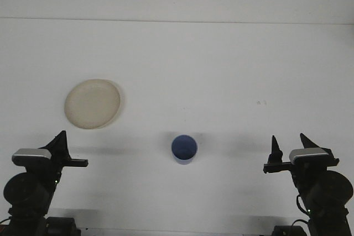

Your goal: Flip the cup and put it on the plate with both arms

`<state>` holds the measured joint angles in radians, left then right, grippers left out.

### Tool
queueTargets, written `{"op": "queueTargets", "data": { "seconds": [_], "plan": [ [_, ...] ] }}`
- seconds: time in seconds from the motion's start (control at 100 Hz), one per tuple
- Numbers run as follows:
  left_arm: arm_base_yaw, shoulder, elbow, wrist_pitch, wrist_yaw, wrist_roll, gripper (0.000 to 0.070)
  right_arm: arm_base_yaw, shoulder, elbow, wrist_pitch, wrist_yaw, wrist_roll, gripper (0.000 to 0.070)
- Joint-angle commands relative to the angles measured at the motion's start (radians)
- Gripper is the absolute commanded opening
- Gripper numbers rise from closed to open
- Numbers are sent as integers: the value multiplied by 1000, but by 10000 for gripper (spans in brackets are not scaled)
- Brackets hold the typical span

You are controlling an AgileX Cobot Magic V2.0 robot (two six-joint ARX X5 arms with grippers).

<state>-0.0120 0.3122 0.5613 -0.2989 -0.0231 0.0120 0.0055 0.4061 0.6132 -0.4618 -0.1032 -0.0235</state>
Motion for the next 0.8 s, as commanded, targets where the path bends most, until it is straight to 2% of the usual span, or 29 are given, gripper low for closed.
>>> {"op": "queueTargets", "data": {
  "seconds": [0.0,0.22,0.43,0.79],
  "plan": [
    [-2,78,108,-60,1,-5,11,2,-2,5,12,-1,-10,529],
    [-2,340,414,-338,2,5,11,2,-2,5,12,-1,-10,529],
    [-8,519,579,-559,2,25,11,2,-2,5,12,-2,-10,528],
    [-10,561,594,-575,2,21,26,2,-2,5,12,-1,-10,529]
  ]
}}
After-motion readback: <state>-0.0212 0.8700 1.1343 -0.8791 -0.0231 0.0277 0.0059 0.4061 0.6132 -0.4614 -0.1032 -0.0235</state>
